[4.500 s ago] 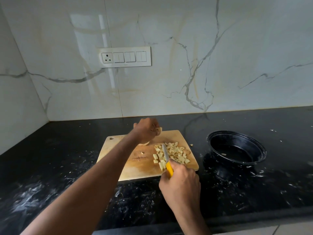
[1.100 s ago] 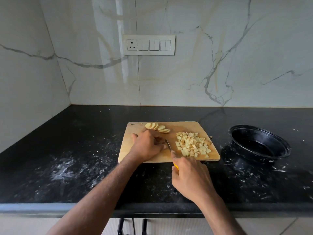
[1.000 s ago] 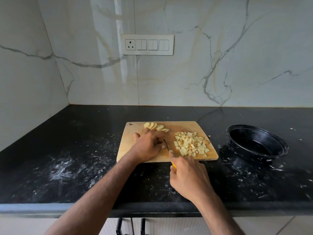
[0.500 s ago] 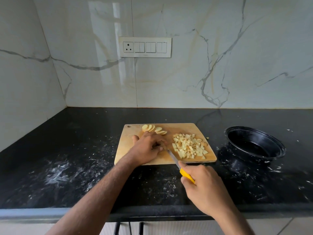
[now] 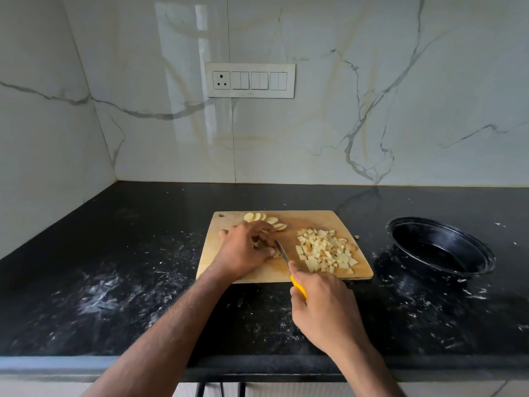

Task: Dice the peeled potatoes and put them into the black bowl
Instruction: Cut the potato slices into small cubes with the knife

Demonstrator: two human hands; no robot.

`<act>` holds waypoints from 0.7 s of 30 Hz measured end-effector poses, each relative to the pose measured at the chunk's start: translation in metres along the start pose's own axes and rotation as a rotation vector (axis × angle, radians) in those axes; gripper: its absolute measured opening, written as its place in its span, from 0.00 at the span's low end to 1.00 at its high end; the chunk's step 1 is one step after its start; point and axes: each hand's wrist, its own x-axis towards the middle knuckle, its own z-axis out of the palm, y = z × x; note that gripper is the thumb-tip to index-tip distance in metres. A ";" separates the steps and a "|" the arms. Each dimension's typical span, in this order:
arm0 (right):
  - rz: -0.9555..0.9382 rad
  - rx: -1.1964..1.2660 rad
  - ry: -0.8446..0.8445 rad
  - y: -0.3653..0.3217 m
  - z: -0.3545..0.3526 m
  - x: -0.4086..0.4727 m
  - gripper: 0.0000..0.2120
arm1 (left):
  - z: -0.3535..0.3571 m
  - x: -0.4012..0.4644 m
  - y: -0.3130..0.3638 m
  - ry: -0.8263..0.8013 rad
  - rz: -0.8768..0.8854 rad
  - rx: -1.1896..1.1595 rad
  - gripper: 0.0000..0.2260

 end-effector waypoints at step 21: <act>-0.027 -0.034 -0.034 -0.005 0.006 0.026 0.21 | 0.003 -0.003 0.002 -0.139 0.082 0.066 0.12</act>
